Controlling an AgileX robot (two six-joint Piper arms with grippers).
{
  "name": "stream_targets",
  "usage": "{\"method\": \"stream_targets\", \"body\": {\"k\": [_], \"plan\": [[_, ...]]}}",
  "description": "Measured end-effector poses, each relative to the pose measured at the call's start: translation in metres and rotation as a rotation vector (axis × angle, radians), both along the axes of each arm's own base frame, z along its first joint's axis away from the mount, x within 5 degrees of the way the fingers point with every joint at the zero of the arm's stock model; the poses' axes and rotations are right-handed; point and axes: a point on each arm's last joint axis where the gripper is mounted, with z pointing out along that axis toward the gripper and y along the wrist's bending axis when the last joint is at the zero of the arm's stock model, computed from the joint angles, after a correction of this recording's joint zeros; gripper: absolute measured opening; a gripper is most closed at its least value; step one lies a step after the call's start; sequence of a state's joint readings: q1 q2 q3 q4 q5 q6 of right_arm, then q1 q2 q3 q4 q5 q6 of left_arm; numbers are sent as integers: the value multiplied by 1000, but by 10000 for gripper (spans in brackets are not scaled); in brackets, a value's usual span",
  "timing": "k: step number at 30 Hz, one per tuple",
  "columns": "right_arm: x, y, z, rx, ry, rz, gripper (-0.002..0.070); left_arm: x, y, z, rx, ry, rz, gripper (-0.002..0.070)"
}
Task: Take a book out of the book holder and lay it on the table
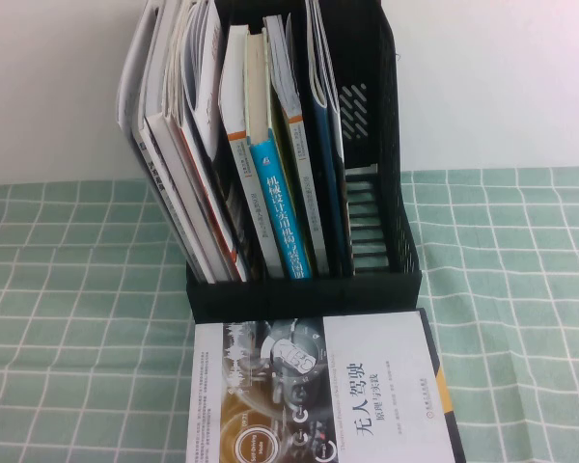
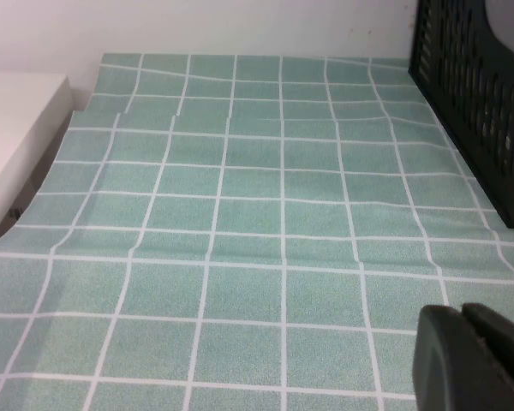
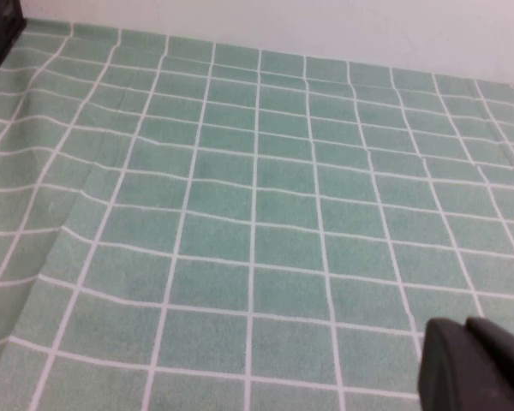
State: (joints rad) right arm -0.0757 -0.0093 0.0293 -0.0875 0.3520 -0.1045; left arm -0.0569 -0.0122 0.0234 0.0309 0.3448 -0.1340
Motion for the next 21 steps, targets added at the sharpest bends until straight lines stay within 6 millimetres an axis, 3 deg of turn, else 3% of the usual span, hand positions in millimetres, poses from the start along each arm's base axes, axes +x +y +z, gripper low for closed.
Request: {"method": "stream_targets", "body": {"k": [21], "plan": [[0,-1,0,-34,3,-2,-1,1,1,3,48,-44,-8,-3]]}}
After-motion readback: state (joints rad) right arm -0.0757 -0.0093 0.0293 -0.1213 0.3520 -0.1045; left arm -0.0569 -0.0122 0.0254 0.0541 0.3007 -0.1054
